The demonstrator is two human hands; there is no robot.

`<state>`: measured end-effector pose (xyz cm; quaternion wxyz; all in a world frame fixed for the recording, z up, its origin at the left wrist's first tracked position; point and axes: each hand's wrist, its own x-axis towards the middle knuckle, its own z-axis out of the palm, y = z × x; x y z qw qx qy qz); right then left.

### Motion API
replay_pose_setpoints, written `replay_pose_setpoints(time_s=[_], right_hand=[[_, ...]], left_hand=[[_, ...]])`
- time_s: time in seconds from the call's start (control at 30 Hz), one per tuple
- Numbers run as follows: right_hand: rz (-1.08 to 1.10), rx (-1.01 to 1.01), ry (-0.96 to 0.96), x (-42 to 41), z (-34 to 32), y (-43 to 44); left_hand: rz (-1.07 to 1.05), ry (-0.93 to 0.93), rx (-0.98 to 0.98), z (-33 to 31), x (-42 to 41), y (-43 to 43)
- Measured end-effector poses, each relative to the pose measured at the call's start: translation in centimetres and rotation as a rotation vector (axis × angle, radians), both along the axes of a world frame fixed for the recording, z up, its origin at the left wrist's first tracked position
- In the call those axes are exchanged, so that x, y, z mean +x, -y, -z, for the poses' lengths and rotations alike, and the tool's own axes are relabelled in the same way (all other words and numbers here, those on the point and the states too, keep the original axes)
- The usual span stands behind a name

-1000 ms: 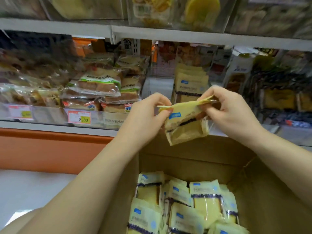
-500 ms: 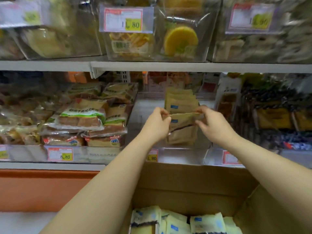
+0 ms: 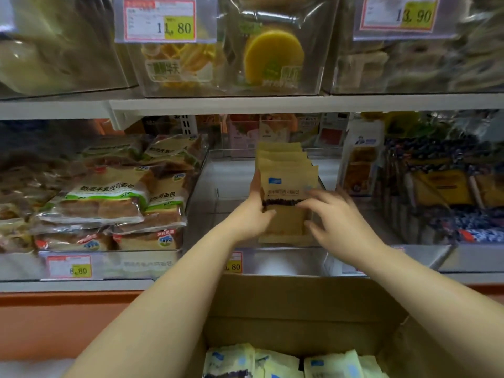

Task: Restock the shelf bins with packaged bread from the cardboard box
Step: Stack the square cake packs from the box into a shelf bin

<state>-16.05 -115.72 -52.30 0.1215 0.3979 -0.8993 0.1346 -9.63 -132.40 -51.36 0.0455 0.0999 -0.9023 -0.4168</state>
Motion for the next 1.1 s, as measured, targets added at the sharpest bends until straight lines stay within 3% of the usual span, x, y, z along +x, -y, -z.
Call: replay_pose_setpoints(time_s=[0.17, 0.3, 0.43, 0.63, 0.87, 0.97, 1.1], right_hand=[[-0.074, -0.019, -0.033, 1.9, 0.0, -0.7], [-0.186, -0.075, -0.049, 4.9, 0.6, -1.1], [-0.319, -0.032, 0.009, 9.1, 3.1, -0.8], [-0.345, 0.298, 0.277, 12.4, 7.6, -0.4], [-0.290, 0.696, 0.648, 12.1, 15.2, -0.1], [-0.243, 0.851, 0.707, 12.4, 18.5, -0.8], [-0.219, 0.908, 0.757, 12.8, 21.4, -2.2]], left_hand=[[-0.049, 0.004, -0.094, -1.0, 1.7, 0.3], [-0.119, -0.106, -0.086, -1.3, 5.4, 0.0], [-0.129, -0.148, -0.197, -0.6, 9.8, 0.5], [-0.142, -0.053, -0.288, 2.2, 16.8, 1.6], [-0.019, 0.132, -0.411, 4.0, 16.5, 1.9], [0.058, 0.201, -0.483, 4.7, 15.8, 1.6], [0.096, 0.224, -0.540, 5.3, 15.5, 1.5]])
